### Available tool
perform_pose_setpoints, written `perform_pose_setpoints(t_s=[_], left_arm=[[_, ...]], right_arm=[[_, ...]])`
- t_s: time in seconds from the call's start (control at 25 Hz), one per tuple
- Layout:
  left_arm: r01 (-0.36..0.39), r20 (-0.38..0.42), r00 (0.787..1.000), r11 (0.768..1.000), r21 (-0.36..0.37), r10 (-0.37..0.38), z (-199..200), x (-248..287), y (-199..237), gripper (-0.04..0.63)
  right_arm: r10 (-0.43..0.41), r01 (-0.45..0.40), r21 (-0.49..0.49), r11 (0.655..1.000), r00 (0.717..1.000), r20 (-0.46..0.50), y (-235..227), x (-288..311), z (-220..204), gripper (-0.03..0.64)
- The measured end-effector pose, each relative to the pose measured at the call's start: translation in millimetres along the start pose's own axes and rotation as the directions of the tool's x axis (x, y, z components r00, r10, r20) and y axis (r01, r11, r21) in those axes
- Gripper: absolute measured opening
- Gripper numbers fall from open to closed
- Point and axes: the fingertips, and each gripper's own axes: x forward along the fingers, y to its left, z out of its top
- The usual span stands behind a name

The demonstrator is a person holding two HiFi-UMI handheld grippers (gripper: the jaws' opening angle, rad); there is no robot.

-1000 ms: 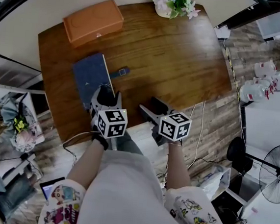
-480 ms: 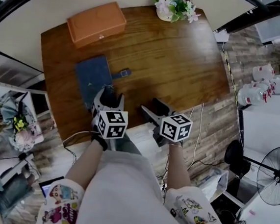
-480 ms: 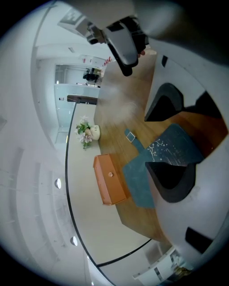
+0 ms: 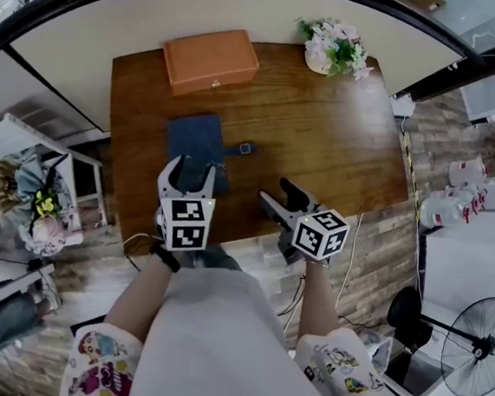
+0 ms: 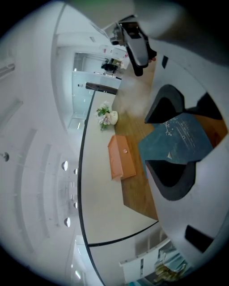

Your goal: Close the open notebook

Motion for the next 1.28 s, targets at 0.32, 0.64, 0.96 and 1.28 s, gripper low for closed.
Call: perform_pose_setpoints(t_s=[0.32, 0.64, 0.96, 1.28], left_arm=[[-0.033, 0.135, 0.989, 0.987, -0.158, 0.055, 36.4, -61.6, 66.5, 0.176], [-0.101, 0.258, 0.950, 0.958, -0.270, 0.173, 68.2, -131.4, 123.3, 0.140], [-0.112, 0.337, 0.919, 0.956, -0.271, 0.203, 88.7, -175.2, 134.2, 0.086], [-0.068, 0.379, 0.912, 0.968, -0.242, 0.159, 99.2, -185.5, 121.1, 0.029]], right_arm=[[0.157, -0.147, -0.176, 0.973, 0.987, 0.044, 64.6, 27.9, 62.9, 0.302], [0.300, -0.247, -0.377, 0.893, 0.950, 0.089, 139.9, 49.5, 117.7, 0.115], [0.352, -0.237, -0.513, 0.825, 0.926, 0.138, 192.8, 44.0, 146.8, 0.046], [0.316, -0.155, -0.541, 0.827, 0.923, 0.219, 204.8, 23.2, 157.0, 0.012]])
